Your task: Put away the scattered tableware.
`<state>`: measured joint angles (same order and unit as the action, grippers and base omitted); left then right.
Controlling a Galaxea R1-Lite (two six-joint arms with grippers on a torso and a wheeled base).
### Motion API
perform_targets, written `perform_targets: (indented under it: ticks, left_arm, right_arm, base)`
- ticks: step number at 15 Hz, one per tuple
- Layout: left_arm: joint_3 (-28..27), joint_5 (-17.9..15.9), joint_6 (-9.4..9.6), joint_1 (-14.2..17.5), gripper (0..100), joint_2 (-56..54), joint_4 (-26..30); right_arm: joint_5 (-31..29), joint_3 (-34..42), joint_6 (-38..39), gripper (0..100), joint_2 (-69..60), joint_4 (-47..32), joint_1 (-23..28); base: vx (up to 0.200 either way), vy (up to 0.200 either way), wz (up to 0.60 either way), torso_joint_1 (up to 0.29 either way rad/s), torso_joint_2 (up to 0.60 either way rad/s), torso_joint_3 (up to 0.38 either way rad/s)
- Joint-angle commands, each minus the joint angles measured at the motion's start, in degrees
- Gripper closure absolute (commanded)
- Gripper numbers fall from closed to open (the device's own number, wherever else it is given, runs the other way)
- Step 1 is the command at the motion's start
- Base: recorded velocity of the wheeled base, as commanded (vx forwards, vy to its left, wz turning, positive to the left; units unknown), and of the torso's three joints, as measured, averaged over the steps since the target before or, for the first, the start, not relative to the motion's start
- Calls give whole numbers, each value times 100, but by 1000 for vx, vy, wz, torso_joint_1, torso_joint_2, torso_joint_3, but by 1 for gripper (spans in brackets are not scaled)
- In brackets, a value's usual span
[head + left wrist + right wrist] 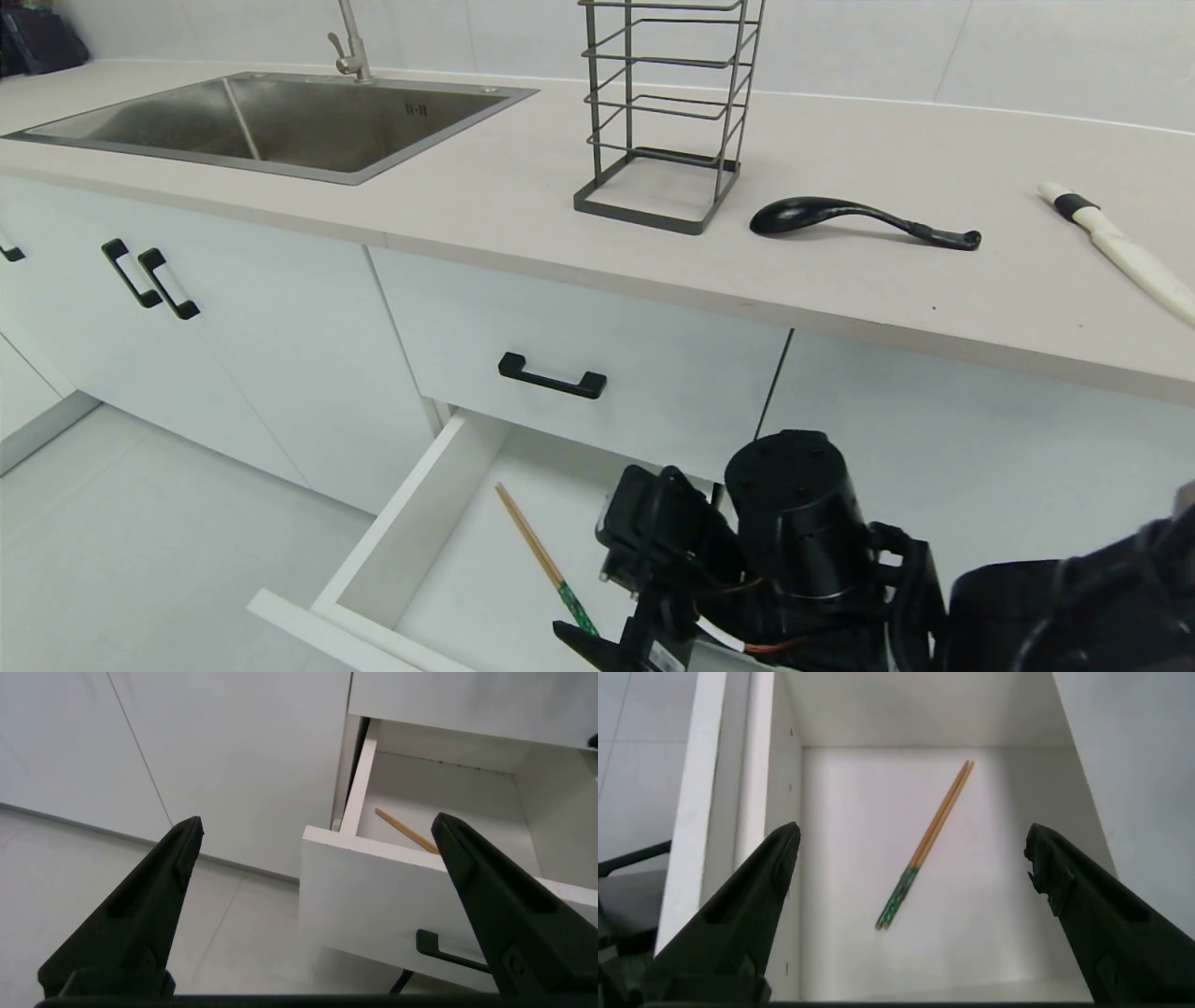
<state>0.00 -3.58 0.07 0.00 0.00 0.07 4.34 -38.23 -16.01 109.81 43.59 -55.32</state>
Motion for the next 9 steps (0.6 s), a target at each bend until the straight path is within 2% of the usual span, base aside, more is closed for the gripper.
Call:
perform_targets:
  ticks: [1, 2, 6, 9]
  left_arm:
    - [0, -2, 1, 0, 0, 9, 1]
    - [0, 7, 1, 0, 0, 9, 1]
    - [0, -2, 1, 0, 0, 9, 1]
    - [0, -2, 1, 0, 0, 9, 1]
  right_arm:
    - [129, 334, 45, 0, -584, 9, 162]
    - [568, 738, 159, 0, -1050, 9, 338]
    - [594, 1424, 133, 0, -1480, -53, 408]
    - [594, 1547, 203, 0, -988, 0, 180]
  base:
    - [0, 0, 0, 0, 0, 0]
    - [0, 0, 0, 0, 0, 0]
    - [0, 0, 0, 0, 0, 0]
    - [0, 0, 0, 0, 0, 0]
